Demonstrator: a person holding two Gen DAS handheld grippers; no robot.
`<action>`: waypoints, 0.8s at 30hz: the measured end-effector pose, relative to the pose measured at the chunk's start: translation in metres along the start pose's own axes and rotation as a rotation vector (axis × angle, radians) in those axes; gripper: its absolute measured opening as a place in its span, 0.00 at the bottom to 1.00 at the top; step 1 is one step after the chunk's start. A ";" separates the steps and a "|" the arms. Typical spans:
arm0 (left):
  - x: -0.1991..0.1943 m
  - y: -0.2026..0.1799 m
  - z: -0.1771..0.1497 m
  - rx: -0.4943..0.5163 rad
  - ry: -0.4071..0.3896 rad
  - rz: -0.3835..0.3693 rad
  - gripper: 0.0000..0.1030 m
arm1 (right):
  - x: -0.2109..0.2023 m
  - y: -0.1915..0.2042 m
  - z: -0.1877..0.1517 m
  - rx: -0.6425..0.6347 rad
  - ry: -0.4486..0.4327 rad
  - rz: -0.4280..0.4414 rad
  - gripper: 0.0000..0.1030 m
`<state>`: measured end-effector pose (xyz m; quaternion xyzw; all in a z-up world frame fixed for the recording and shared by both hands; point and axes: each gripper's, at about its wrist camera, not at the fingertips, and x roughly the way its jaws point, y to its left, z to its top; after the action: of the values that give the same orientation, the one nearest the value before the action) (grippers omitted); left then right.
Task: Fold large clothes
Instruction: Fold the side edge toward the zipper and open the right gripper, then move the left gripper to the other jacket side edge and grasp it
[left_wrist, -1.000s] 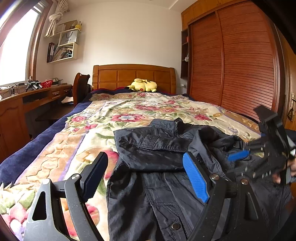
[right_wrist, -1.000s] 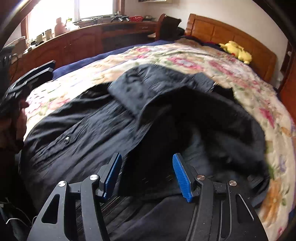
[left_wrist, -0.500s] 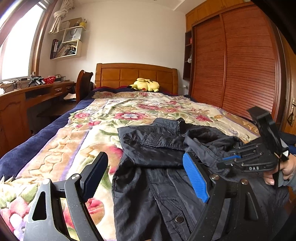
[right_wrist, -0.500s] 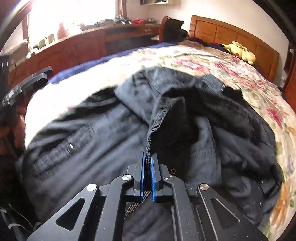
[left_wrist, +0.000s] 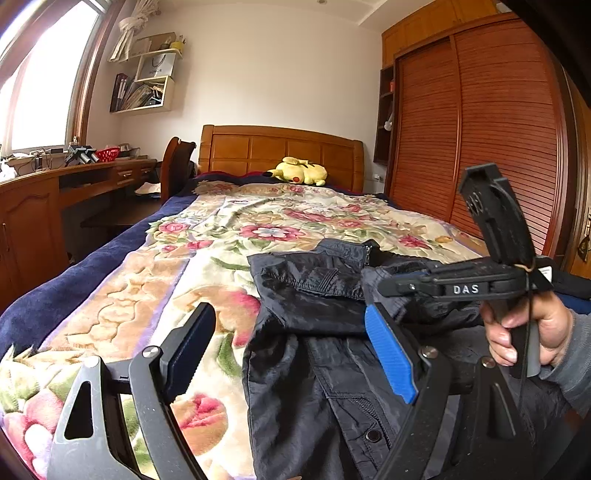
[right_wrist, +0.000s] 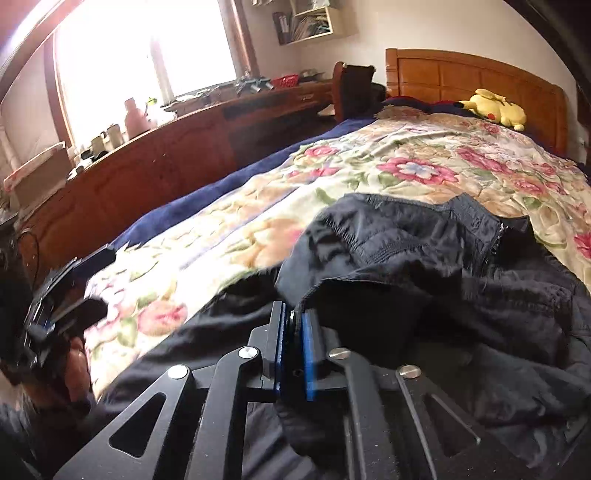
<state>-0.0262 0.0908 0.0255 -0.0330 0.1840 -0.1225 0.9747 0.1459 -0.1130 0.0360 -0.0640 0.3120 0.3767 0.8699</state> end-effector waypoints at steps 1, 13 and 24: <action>0.002 0.000 -0.001 0.003 0.005 0.000 0.81 | 0.002 -0.001 -0.001 -0.002 -0.005 -0.020 0.34; 0.030 -0.020 -0.003 0.043 0.098 -0.020 0.81 | -0.035 -0.046 -0.056 0.088 -0.032 -0.240 0.54; 0.079 -0.056 0.001 0.145 0.229 -0.011 0.81 | -0.067 -0.079 -0.109 0.157 -0.024 -0.323 0.54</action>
<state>0.0324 0.0169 0.0048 0.0507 0.2844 -0.1439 0.9465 0.1117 -0.2483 -0.0212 -0.0408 0.3158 0.2075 0.9250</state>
